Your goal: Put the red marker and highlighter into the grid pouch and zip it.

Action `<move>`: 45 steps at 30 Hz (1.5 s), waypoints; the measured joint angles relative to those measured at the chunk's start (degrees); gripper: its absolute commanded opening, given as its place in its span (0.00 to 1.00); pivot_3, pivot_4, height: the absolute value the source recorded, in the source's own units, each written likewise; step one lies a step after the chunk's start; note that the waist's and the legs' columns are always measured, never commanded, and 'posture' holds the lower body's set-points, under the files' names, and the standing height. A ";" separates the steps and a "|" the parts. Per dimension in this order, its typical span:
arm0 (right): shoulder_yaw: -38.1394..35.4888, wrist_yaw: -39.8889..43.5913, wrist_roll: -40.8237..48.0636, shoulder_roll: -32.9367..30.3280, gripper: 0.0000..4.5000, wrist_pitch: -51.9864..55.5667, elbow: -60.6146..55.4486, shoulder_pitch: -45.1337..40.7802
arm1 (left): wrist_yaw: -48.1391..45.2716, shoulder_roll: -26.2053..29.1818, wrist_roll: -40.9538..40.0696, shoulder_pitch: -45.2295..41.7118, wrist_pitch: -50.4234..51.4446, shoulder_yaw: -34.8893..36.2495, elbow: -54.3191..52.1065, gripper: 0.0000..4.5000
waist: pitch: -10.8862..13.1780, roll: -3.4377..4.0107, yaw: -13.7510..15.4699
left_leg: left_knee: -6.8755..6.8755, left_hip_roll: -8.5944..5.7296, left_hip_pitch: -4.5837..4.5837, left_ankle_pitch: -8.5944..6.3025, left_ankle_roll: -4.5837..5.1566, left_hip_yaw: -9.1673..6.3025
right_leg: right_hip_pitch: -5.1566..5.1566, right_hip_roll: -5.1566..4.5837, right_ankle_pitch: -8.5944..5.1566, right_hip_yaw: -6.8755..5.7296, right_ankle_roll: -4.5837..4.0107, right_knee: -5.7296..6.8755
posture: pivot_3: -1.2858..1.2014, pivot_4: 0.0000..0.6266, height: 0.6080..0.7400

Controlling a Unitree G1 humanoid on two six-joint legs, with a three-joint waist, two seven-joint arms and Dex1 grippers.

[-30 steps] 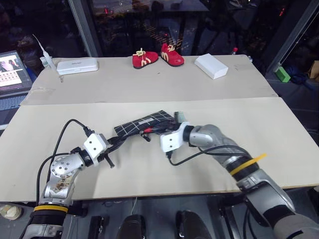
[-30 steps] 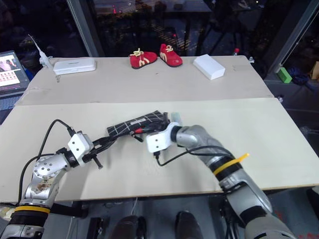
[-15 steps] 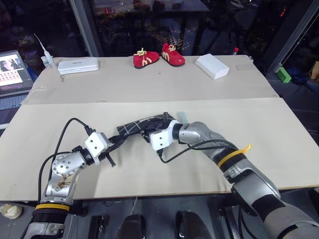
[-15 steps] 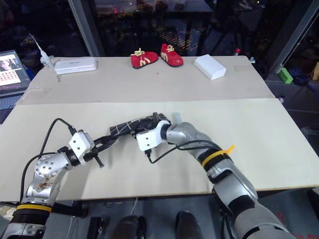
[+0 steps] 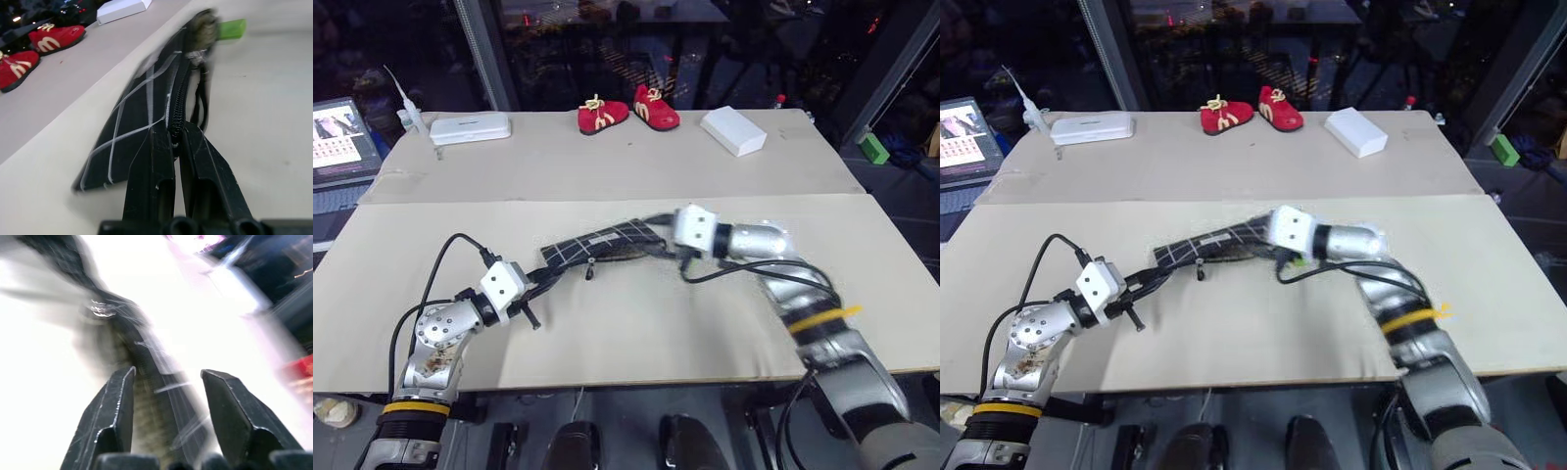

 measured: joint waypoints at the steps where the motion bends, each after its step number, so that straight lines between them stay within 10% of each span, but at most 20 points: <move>1: -1.33 0.67 2.34 -0.50 0.54 3.98 -1.48 0.33 | 0.00 -0.04 0.00 0.16 0.00 0.00 0.00 0.00 | 0.00 0.00 -0.12 | 0.00 0.00 0.07 0.00 0.00 0.01 | 0.00 0.00 0.02 0.02 -0.03 0.02 | 0.52 0.24 1.00; 15: -10.01 -31.91 -6.21 9.21 0.54 23.37 17.80 -6.72 | 0.90 -0.14 0.00 1.04 -0.02 0.15 -0.57 0.00 | 0.00 0.00 -0.15 | -0.01 -0.04 -0.08 0.03 -0.07 0.18 | -0.17 0.05 0.03 0.03 -0.09 0.04 | 0.52 0.24 1.00; 45: -1.96 -35.99 -14.27 16.06 0.54 34.61 7.75 -2.78 | 3.74 -0.13 0.00 3.86 -0.06 0.91 -2.50 0.00 | -0.02 -0.01 -0.49 | -0.01 -0.03 -0.02 0.02 -0.04 0.09 | -0.10 0.05 0.03 0.01 -0.08 0.04 | 0.52 0.24 1.00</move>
